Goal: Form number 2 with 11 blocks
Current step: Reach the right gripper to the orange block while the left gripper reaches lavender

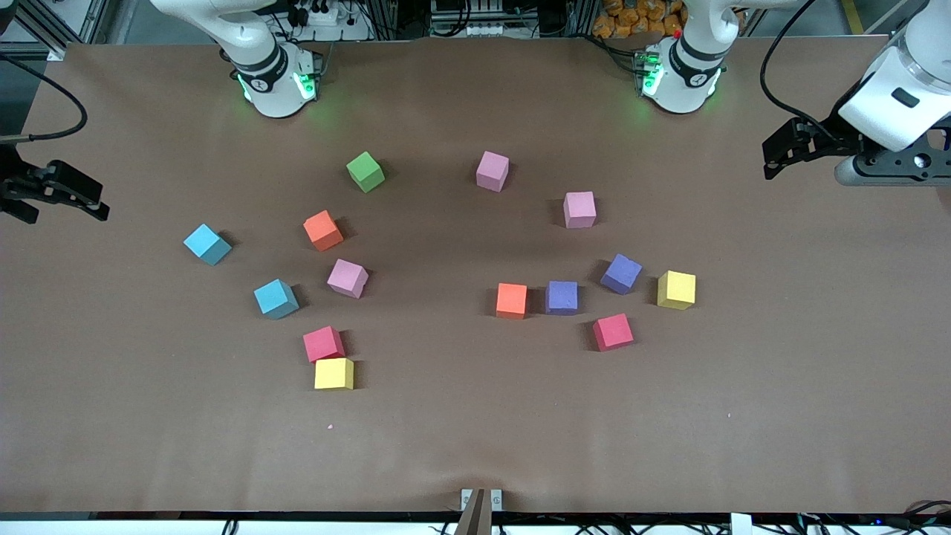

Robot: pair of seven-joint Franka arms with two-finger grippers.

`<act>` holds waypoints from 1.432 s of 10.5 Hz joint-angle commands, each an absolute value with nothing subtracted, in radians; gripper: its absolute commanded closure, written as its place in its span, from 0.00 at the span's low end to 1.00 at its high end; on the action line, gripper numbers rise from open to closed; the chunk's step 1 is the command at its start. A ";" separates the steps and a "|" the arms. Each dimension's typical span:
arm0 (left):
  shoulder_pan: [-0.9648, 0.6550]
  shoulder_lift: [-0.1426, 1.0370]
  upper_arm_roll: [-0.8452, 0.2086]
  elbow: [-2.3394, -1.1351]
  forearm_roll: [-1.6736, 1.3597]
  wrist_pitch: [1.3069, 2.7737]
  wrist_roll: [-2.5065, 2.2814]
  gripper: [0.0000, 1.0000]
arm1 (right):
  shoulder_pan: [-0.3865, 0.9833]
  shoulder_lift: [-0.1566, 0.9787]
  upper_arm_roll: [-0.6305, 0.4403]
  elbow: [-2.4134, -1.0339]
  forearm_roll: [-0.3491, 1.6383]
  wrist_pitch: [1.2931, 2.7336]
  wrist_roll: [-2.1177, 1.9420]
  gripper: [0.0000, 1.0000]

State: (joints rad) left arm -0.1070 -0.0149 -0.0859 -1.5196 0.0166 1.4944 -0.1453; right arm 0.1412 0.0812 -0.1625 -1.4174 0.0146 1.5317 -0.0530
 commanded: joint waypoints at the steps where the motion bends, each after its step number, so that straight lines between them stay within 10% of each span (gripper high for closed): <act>1: -0.101 0.000 -0.086 -1.494 0.002 1.474 -0.109 0.00 | 0.144 0.089 -0.169 -1.393 0.014 1.506 -0.061 0.00; 10: -0.127 0.167 -0.110 -1.590 -0.003 1.561 -0.208 0.00 | 0.141 0.094 -0.169 -1.399 0.021 1.480 -0.005 0.00; 15: -0.129 0.161 -0.338 -1.718 -0.049 1.713 -0.380 0.00 | 0.149 0.110 -0.167 -1.401 0.012 1.491 -0.005 0.00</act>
State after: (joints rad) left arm -0.1342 0.1903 -0.2752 -1.6522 -0.0317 1.6604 -0.3246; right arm 0.1411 0.0979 -0.1655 -1.4177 0.0145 1.4960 -0.0239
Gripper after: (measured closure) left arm 0.000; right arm 0.000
